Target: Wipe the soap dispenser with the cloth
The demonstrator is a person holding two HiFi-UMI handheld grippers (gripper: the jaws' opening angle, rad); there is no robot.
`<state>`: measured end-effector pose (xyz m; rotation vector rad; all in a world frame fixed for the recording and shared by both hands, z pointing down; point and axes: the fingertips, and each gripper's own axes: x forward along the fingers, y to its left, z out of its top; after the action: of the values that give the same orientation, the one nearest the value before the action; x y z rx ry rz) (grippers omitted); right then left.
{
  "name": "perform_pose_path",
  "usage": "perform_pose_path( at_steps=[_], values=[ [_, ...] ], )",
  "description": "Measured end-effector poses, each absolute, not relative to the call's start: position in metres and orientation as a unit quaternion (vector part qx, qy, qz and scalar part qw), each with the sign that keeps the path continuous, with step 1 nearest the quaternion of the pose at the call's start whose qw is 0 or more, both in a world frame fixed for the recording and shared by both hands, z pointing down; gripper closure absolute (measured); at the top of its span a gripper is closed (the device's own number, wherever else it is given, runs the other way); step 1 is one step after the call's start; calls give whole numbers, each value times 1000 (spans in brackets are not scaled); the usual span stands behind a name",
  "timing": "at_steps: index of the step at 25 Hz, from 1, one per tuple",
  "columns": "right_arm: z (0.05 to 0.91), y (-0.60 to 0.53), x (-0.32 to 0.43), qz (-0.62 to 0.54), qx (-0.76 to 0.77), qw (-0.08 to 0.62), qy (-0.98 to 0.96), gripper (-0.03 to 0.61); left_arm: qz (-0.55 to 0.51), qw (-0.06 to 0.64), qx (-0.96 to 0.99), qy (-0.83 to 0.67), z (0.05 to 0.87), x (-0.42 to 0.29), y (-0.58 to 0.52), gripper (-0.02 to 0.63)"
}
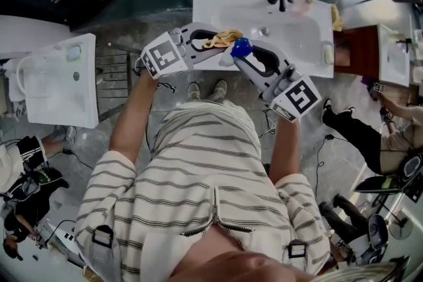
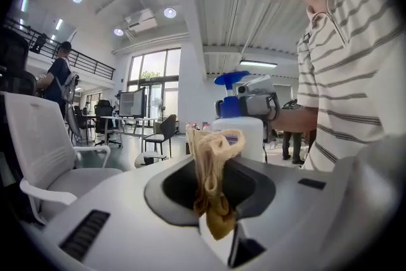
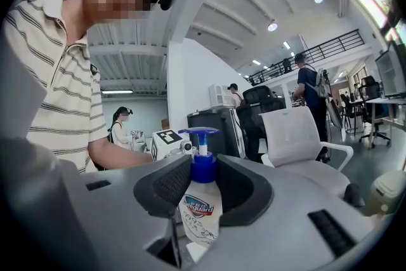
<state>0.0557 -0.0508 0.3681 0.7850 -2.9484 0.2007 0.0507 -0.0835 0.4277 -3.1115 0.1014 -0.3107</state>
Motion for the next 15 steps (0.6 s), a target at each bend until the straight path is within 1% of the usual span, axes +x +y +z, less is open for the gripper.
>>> perform_pose_path(
  at_steps=[4, 15],
  values=[
    [364, -50, 56, 68, 257, 31, -963, 454, -104, -3, -994, 29, 436, 50, -83, 532],
    [362, -50, 53, 69, 257, 30, -964, 453, -116, -27, -993, 19, 449, 41, -76, 531]
  ],
)
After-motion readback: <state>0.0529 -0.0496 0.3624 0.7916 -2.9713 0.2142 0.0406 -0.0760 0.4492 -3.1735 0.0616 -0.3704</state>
